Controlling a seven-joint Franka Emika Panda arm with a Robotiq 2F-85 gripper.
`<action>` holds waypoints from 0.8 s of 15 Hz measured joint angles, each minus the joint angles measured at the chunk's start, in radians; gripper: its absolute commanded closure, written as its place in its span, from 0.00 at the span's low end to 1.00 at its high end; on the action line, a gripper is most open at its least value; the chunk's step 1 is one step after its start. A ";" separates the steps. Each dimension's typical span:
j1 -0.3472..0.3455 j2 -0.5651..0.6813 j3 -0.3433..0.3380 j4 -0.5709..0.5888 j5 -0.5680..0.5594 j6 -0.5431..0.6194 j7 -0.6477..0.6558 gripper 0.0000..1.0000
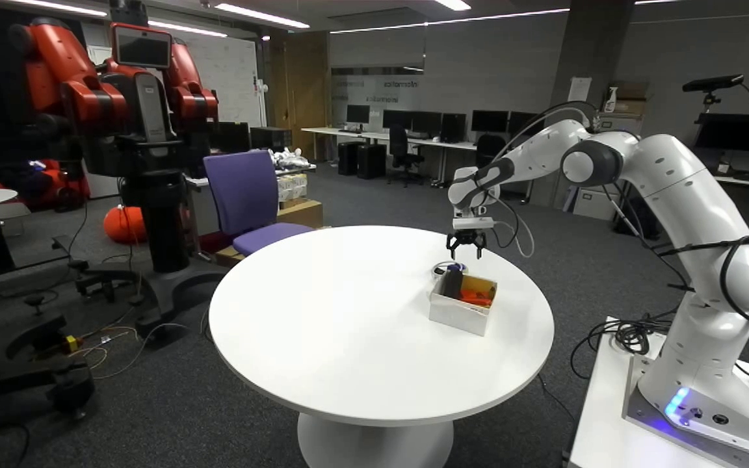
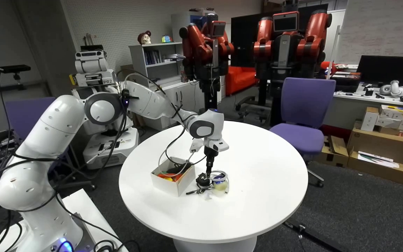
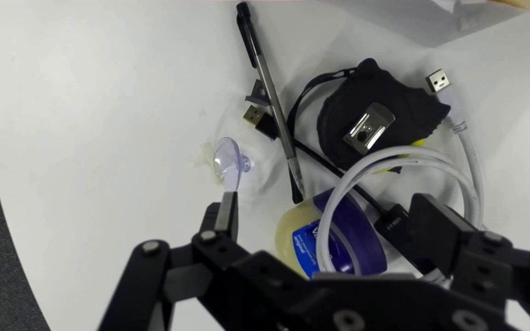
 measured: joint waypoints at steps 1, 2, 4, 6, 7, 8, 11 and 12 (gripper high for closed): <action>0.000 0.011 -0.003 0.008 0.000 0.008 0.012 0.00; -0.001 0.021 -0.005 0.016 0.000 0.020 0.023 0.00; -0.002 0.040 -0.008 0.029 0.000 0.042 0.041 0.00; -0.001 0.060 -0.009 0.042 0.000 0.061 0.058 0.00; -0.001 0.070 -0.009 0.047 0.000 0.070 0.065 0.00; 0.000 0.081 -0.009 0.052 -0.001 0.077 0.071 0.00; 0.003 0.107 -0.009 0.065 -0.001 0.085 0.084 0.00; 0.004 0.112 -0.009 0.066 -0.002 0.086 0.086 0.00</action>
